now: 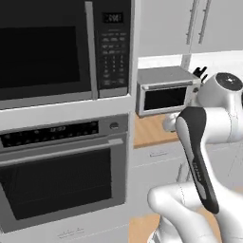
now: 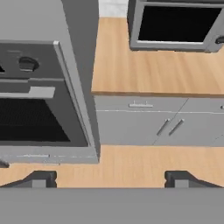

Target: Navigate to the shelves.

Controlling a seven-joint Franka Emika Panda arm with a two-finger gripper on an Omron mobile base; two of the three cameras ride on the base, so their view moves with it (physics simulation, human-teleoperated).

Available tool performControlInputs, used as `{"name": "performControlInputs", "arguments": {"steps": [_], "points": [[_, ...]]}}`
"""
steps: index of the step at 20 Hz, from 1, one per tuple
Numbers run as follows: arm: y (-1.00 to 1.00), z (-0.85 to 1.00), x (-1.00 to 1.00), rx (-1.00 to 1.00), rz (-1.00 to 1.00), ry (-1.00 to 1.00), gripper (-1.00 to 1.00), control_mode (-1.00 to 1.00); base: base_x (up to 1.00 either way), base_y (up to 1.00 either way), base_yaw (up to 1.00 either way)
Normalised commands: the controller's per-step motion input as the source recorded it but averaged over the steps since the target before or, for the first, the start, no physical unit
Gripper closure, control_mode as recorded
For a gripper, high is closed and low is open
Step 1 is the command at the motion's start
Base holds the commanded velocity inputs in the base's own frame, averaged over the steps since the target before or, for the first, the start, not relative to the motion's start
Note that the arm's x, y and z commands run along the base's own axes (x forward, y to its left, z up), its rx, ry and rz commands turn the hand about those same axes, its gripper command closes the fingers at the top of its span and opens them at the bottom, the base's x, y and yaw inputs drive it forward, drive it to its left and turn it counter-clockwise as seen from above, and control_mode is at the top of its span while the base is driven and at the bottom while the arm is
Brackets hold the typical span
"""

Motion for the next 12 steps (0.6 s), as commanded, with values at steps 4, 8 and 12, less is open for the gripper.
{"name": "performControlInputs", "arguments": {"steps": [4, 8, 12], "points": [[0.00, 0.00, 0.00, 0.00, 0.00, 0.00, -1.00, 1.00, 0.05, -1.00, -0.62], [0.00, 0.00, 0.00, 0.00, 0.00, 0.00, -1.00, 1.00, 0.00, -0.57, -0.84], [0.00, 0.00, 0.00, 0.00, 0.00, 0.00, -1.00, 1.00, 0.00, -0.41, -0.88]]}}
